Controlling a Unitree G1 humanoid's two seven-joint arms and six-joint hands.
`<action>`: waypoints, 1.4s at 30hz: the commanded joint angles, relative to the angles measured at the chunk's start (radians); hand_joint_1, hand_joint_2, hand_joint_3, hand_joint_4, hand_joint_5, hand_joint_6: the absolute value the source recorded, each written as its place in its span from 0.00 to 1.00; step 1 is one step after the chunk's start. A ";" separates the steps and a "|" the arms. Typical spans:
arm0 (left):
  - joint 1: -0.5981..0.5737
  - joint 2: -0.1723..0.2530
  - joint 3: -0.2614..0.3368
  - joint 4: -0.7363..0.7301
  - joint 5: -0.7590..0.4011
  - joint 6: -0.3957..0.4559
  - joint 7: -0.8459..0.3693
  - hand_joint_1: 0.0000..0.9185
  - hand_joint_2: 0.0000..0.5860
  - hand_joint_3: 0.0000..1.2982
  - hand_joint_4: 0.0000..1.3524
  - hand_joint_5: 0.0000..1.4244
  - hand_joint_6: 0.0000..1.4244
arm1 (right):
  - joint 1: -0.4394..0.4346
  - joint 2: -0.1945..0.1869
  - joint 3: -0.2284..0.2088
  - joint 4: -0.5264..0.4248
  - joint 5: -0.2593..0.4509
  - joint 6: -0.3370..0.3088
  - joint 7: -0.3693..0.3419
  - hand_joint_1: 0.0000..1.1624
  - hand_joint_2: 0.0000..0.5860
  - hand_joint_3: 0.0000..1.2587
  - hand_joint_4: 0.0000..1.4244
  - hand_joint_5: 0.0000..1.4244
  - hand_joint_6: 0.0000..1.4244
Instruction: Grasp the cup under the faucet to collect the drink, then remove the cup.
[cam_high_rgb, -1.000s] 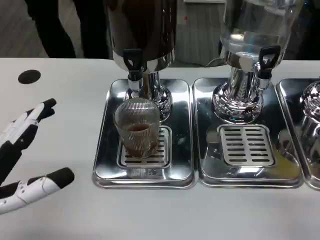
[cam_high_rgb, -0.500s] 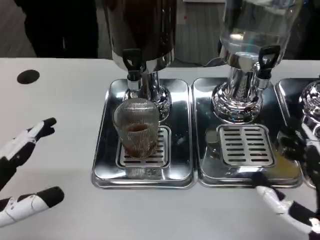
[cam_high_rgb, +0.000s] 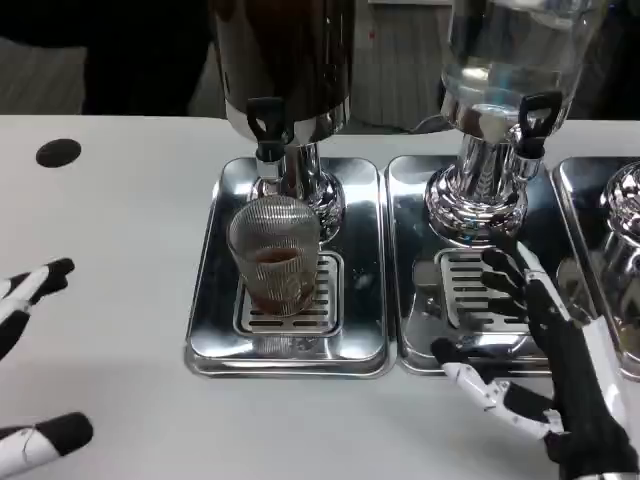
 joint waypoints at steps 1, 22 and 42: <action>0.023 0.014 0.030 0.027 -0.005 -0.033 -0.004 0.00 0.00 0.00 0.00 0.00 0.00 | -0.053 0.000 0.034 0.056 -0.017 0.000 -0.024 0.76 0.32 0.07 0.11 0.14 0.21; 0.053 0.013 0.069 0.086 0.001 -0.110 0.001 0.00 0.00 0.00 0.00 0.00 0.00 | -0.310 0.052 0.168 0.275 -0.068 0.078 -0.100 0.78 0.31 0.06 0.11 0.14 0.20; 0.045 0.024 0.081 0.088 -0.029 -0.104 -0.009 0.00 0.00 0.00 0.00 0.00 0.00 | -0.516 0.082 0.187 0.517 -0.041 0.074 -0.126 0.79 0.31 0.06 0.11 0.13 0.20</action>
